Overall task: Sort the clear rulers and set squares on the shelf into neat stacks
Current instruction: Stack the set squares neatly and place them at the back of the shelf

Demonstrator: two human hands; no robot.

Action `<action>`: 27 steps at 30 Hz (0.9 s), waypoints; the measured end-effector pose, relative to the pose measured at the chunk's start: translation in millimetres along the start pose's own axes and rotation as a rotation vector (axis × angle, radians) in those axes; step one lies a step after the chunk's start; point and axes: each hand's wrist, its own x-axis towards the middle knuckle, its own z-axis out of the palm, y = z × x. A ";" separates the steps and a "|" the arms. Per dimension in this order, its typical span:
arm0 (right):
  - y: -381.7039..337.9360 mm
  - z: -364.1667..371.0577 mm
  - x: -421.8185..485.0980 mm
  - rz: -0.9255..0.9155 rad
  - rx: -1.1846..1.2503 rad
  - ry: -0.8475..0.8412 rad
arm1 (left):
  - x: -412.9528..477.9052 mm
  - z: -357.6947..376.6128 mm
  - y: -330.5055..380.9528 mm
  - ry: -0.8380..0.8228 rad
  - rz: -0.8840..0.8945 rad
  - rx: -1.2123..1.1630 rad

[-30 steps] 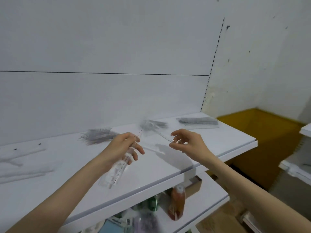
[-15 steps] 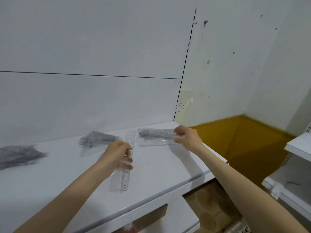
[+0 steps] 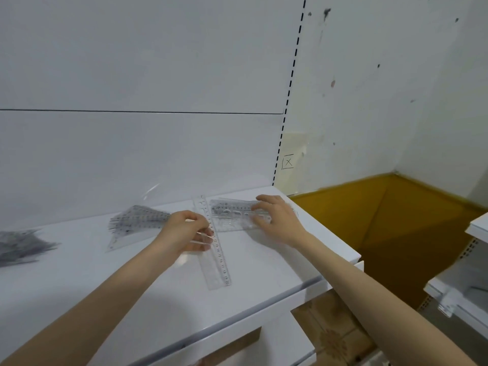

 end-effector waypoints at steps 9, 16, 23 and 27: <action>-67.5 -9.0 -22.5 0.089 0.324 -0.230 | -1.6 17.8 1.1 -0.091 0.199 0.036; -19.3 -28.1 2.0 0.085 0.029 -0.189 | -4.4 -63.5 -15.2 -0.008 0.618 1.262; 21.3 -18.7 21.4 0.148 0.067 -0.118 | -29.2 -148.1 -32.9 0.247 0.445 1.540; 32.4 -15.5 23.6 0.153 0.060 -0.140 | -41.6 -192.2 -44.6 0.346 0.404 1.444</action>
